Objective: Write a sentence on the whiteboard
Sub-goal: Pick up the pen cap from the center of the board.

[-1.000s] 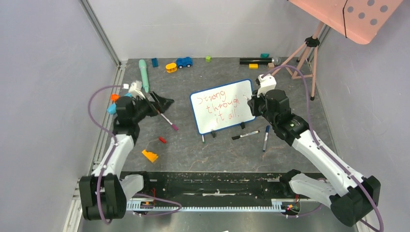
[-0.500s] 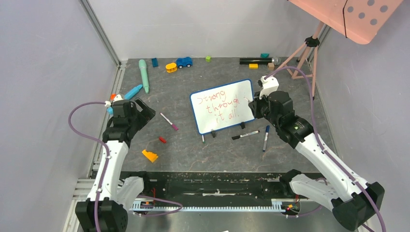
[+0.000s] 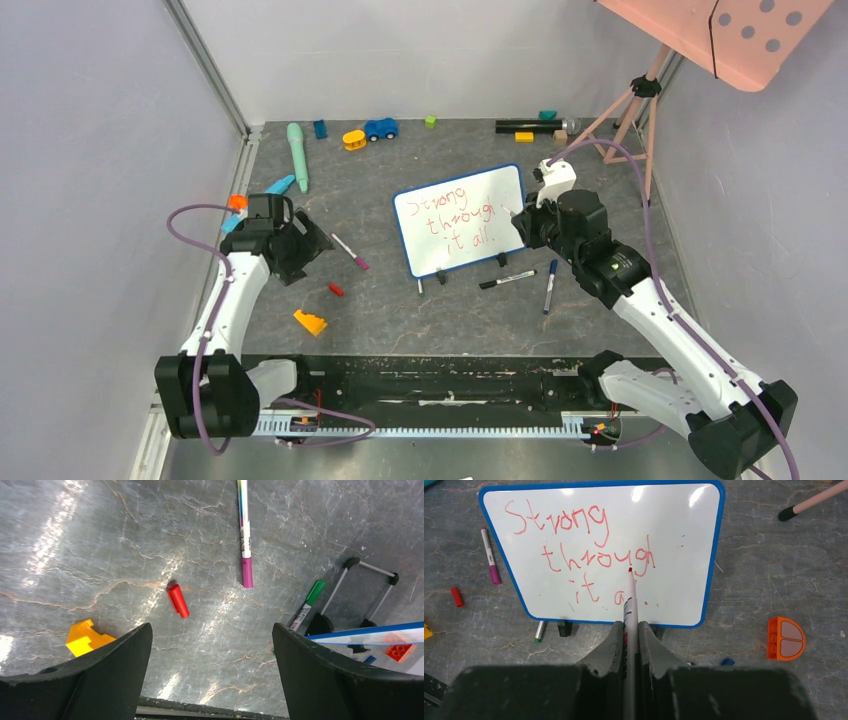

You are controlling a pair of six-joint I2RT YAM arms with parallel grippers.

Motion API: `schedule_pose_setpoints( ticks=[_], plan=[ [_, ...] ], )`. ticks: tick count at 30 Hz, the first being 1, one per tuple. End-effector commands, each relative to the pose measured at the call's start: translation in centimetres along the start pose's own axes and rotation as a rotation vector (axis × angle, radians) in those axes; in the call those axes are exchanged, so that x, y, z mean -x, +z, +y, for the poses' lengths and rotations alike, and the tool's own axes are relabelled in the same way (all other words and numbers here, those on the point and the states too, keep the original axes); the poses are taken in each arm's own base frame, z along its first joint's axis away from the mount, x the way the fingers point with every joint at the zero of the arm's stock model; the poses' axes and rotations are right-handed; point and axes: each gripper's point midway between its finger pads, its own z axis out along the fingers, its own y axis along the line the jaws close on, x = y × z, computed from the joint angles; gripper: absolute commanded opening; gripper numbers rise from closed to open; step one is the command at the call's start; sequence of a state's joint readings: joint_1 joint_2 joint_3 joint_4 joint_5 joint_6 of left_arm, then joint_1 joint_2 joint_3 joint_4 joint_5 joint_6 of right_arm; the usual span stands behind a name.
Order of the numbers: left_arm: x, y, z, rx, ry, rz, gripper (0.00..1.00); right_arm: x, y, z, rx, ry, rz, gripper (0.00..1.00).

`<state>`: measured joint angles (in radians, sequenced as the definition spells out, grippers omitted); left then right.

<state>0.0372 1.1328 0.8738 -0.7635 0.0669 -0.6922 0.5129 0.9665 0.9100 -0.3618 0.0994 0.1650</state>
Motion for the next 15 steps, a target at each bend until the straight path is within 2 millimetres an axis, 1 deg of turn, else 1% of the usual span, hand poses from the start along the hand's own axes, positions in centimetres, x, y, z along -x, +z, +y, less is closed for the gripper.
schedule_pose_setpoints(
  ticks=[1,2,4,8,11,15],
  plan=[
    [-2.1,0.9,-1.4,-0.048,-0.028,0.113,0.93,0.6,-0.1,0.3,0.019,0.010,-0.022,0.01],
    [-3.1,1.5,-1.8,-0.048,-0.011,0.151,0.93,0.7,-0.1,0.3,0.016,0.008,-0.023,0.01],
    [-4.1,2.2,-2.2,-0.039,0.013,0.179,0.93,0.9,0.2,0.3,0.014,0.005,-0.021,0.01],
    [-4.8,2.6,-2.6,-0.014,0.041,0.173,0.93,0.8,0.5,0.7,0.037,0.004,-0.011,0.01],
    [-5.2,3.0,-1.7,0.030,0.015,0.161,0.92,0.4,0.5,0.5,0.026,0.003,-0.008,0.01],
    [-5.3,3.4,-0.1,0.111,-0.020,0.144,0.86,0.2,0.6,0.3,0.014,0.006,-0.009,0.01]
  ],
)
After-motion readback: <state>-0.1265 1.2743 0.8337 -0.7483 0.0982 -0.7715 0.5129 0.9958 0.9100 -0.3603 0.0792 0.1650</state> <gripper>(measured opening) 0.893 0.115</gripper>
